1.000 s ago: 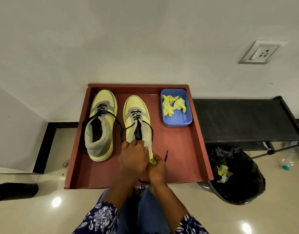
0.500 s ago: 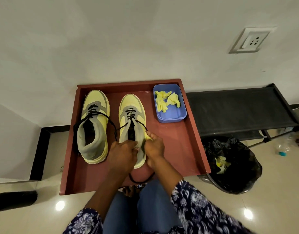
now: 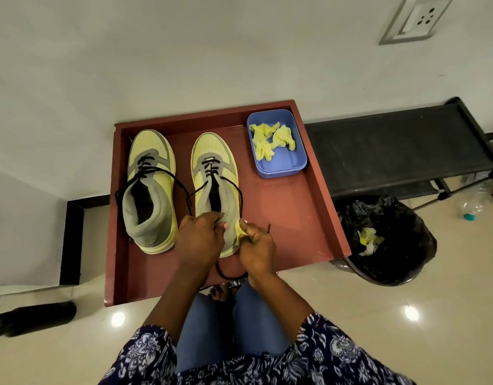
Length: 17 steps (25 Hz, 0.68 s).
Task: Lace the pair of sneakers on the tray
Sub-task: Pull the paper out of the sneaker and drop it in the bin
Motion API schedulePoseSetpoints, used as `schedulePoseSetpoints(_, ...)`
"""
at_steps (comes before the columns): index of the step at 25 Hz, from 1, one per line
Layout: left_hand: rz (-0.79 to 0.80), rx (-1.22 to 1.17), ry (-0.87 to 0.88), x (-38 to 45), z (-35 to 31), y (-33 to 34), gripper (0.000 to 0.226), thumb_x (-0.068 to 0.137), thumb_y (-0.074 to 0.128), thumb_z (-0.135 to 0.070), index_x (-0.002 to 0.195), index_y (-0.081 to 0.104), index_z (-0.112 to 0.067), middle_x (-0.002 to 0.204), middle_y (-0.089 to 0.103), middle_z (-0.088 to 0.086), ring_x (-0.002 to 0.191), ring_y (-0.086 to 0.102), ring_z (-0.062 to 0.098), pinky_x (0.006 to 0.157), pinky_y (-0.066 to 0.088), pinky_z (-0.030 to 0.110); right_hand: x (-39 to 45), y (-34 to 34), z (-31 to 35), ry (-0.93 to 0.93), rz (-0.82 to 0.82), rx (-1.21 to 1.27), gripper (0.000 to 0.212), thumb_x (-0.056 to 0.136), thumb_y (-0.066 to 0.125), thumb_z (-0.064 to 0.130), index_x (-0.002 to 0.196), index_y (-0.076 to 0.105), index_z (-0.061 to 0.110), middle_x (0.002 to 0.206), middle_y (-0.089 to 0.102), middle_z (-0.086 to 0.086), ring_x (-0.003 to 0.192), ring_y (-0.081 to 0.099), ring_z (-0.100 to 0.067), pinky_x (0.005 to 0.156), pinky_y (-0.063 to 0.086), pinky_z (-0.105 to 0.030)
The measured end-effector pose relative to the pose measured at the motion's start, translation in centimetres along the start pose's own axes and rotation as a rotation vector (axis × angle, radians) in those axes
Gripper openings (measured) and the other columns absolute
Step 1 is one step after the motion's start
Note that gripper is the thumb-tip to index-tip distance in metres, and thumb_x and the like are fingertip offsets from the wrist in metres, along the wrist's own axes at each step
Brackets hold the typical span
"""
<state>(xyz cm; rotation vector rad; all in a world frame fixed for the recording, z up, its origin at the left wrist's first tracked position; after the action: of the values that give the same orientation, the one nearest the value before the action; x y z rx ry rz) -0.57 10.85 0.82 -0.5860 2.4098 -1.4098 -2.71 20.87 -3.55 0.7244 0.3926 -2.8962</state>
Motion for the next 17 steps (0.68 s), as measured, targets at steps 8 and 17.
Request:
schedulePoseSetpoints(8, 0.047, -0.023, -0.009, 0.0, 0.5, 0.2, 0.025, 0.089, 0.057, -0.018, 0.112, 0.066, -0.012, 0.103, 0.070, 0.011, 0.098, 0.052, 0.034, 0.076, 0.037, 0.030, 5.4, 0.8, 5.3, -0.159, 0.066, -0.119, 0.037, 0.087, 0.046, -0.002, 0.116, 0.064, 0.012, 0.122, 0.064, -0.005, 0.113, 0.058, -0.018, 0.100, 0.043, -0.024)
schedulePoseSetpoints(17, 0.049, -0.061, 0.014, 0.0, 0.0, 0.0, 0.024, 0.090, 0.056, -0.012, 0.111, 0.064, -0.002, 0.111, 0.067, 0.014, 0.101, 0.053, 0.033, 0.084, 0.035, 0.031, 0.3, 0.1, 0.9, -0.249, 0.029, -0.277, 0.031, 0.089, 0.049, -0.003, 0.116, 0.063, 0.004, 0.103, 0.058, -0.010, 0.088, 0.048, -0.009, 0.076, 0.031, -0.002)
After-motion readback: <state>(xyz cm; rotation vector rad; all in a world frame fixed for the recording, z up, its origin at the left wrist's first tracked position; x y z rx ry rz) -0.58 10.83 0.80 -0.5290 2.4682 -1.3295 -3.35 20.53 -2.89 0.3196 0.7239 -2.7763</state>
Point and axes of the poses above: each hand's wrist, its own x-axis towards the middle knuckle, its own y-axis out of the palm, z = x × y, the point moved 1 cm from there along x, towards the middle knuckle
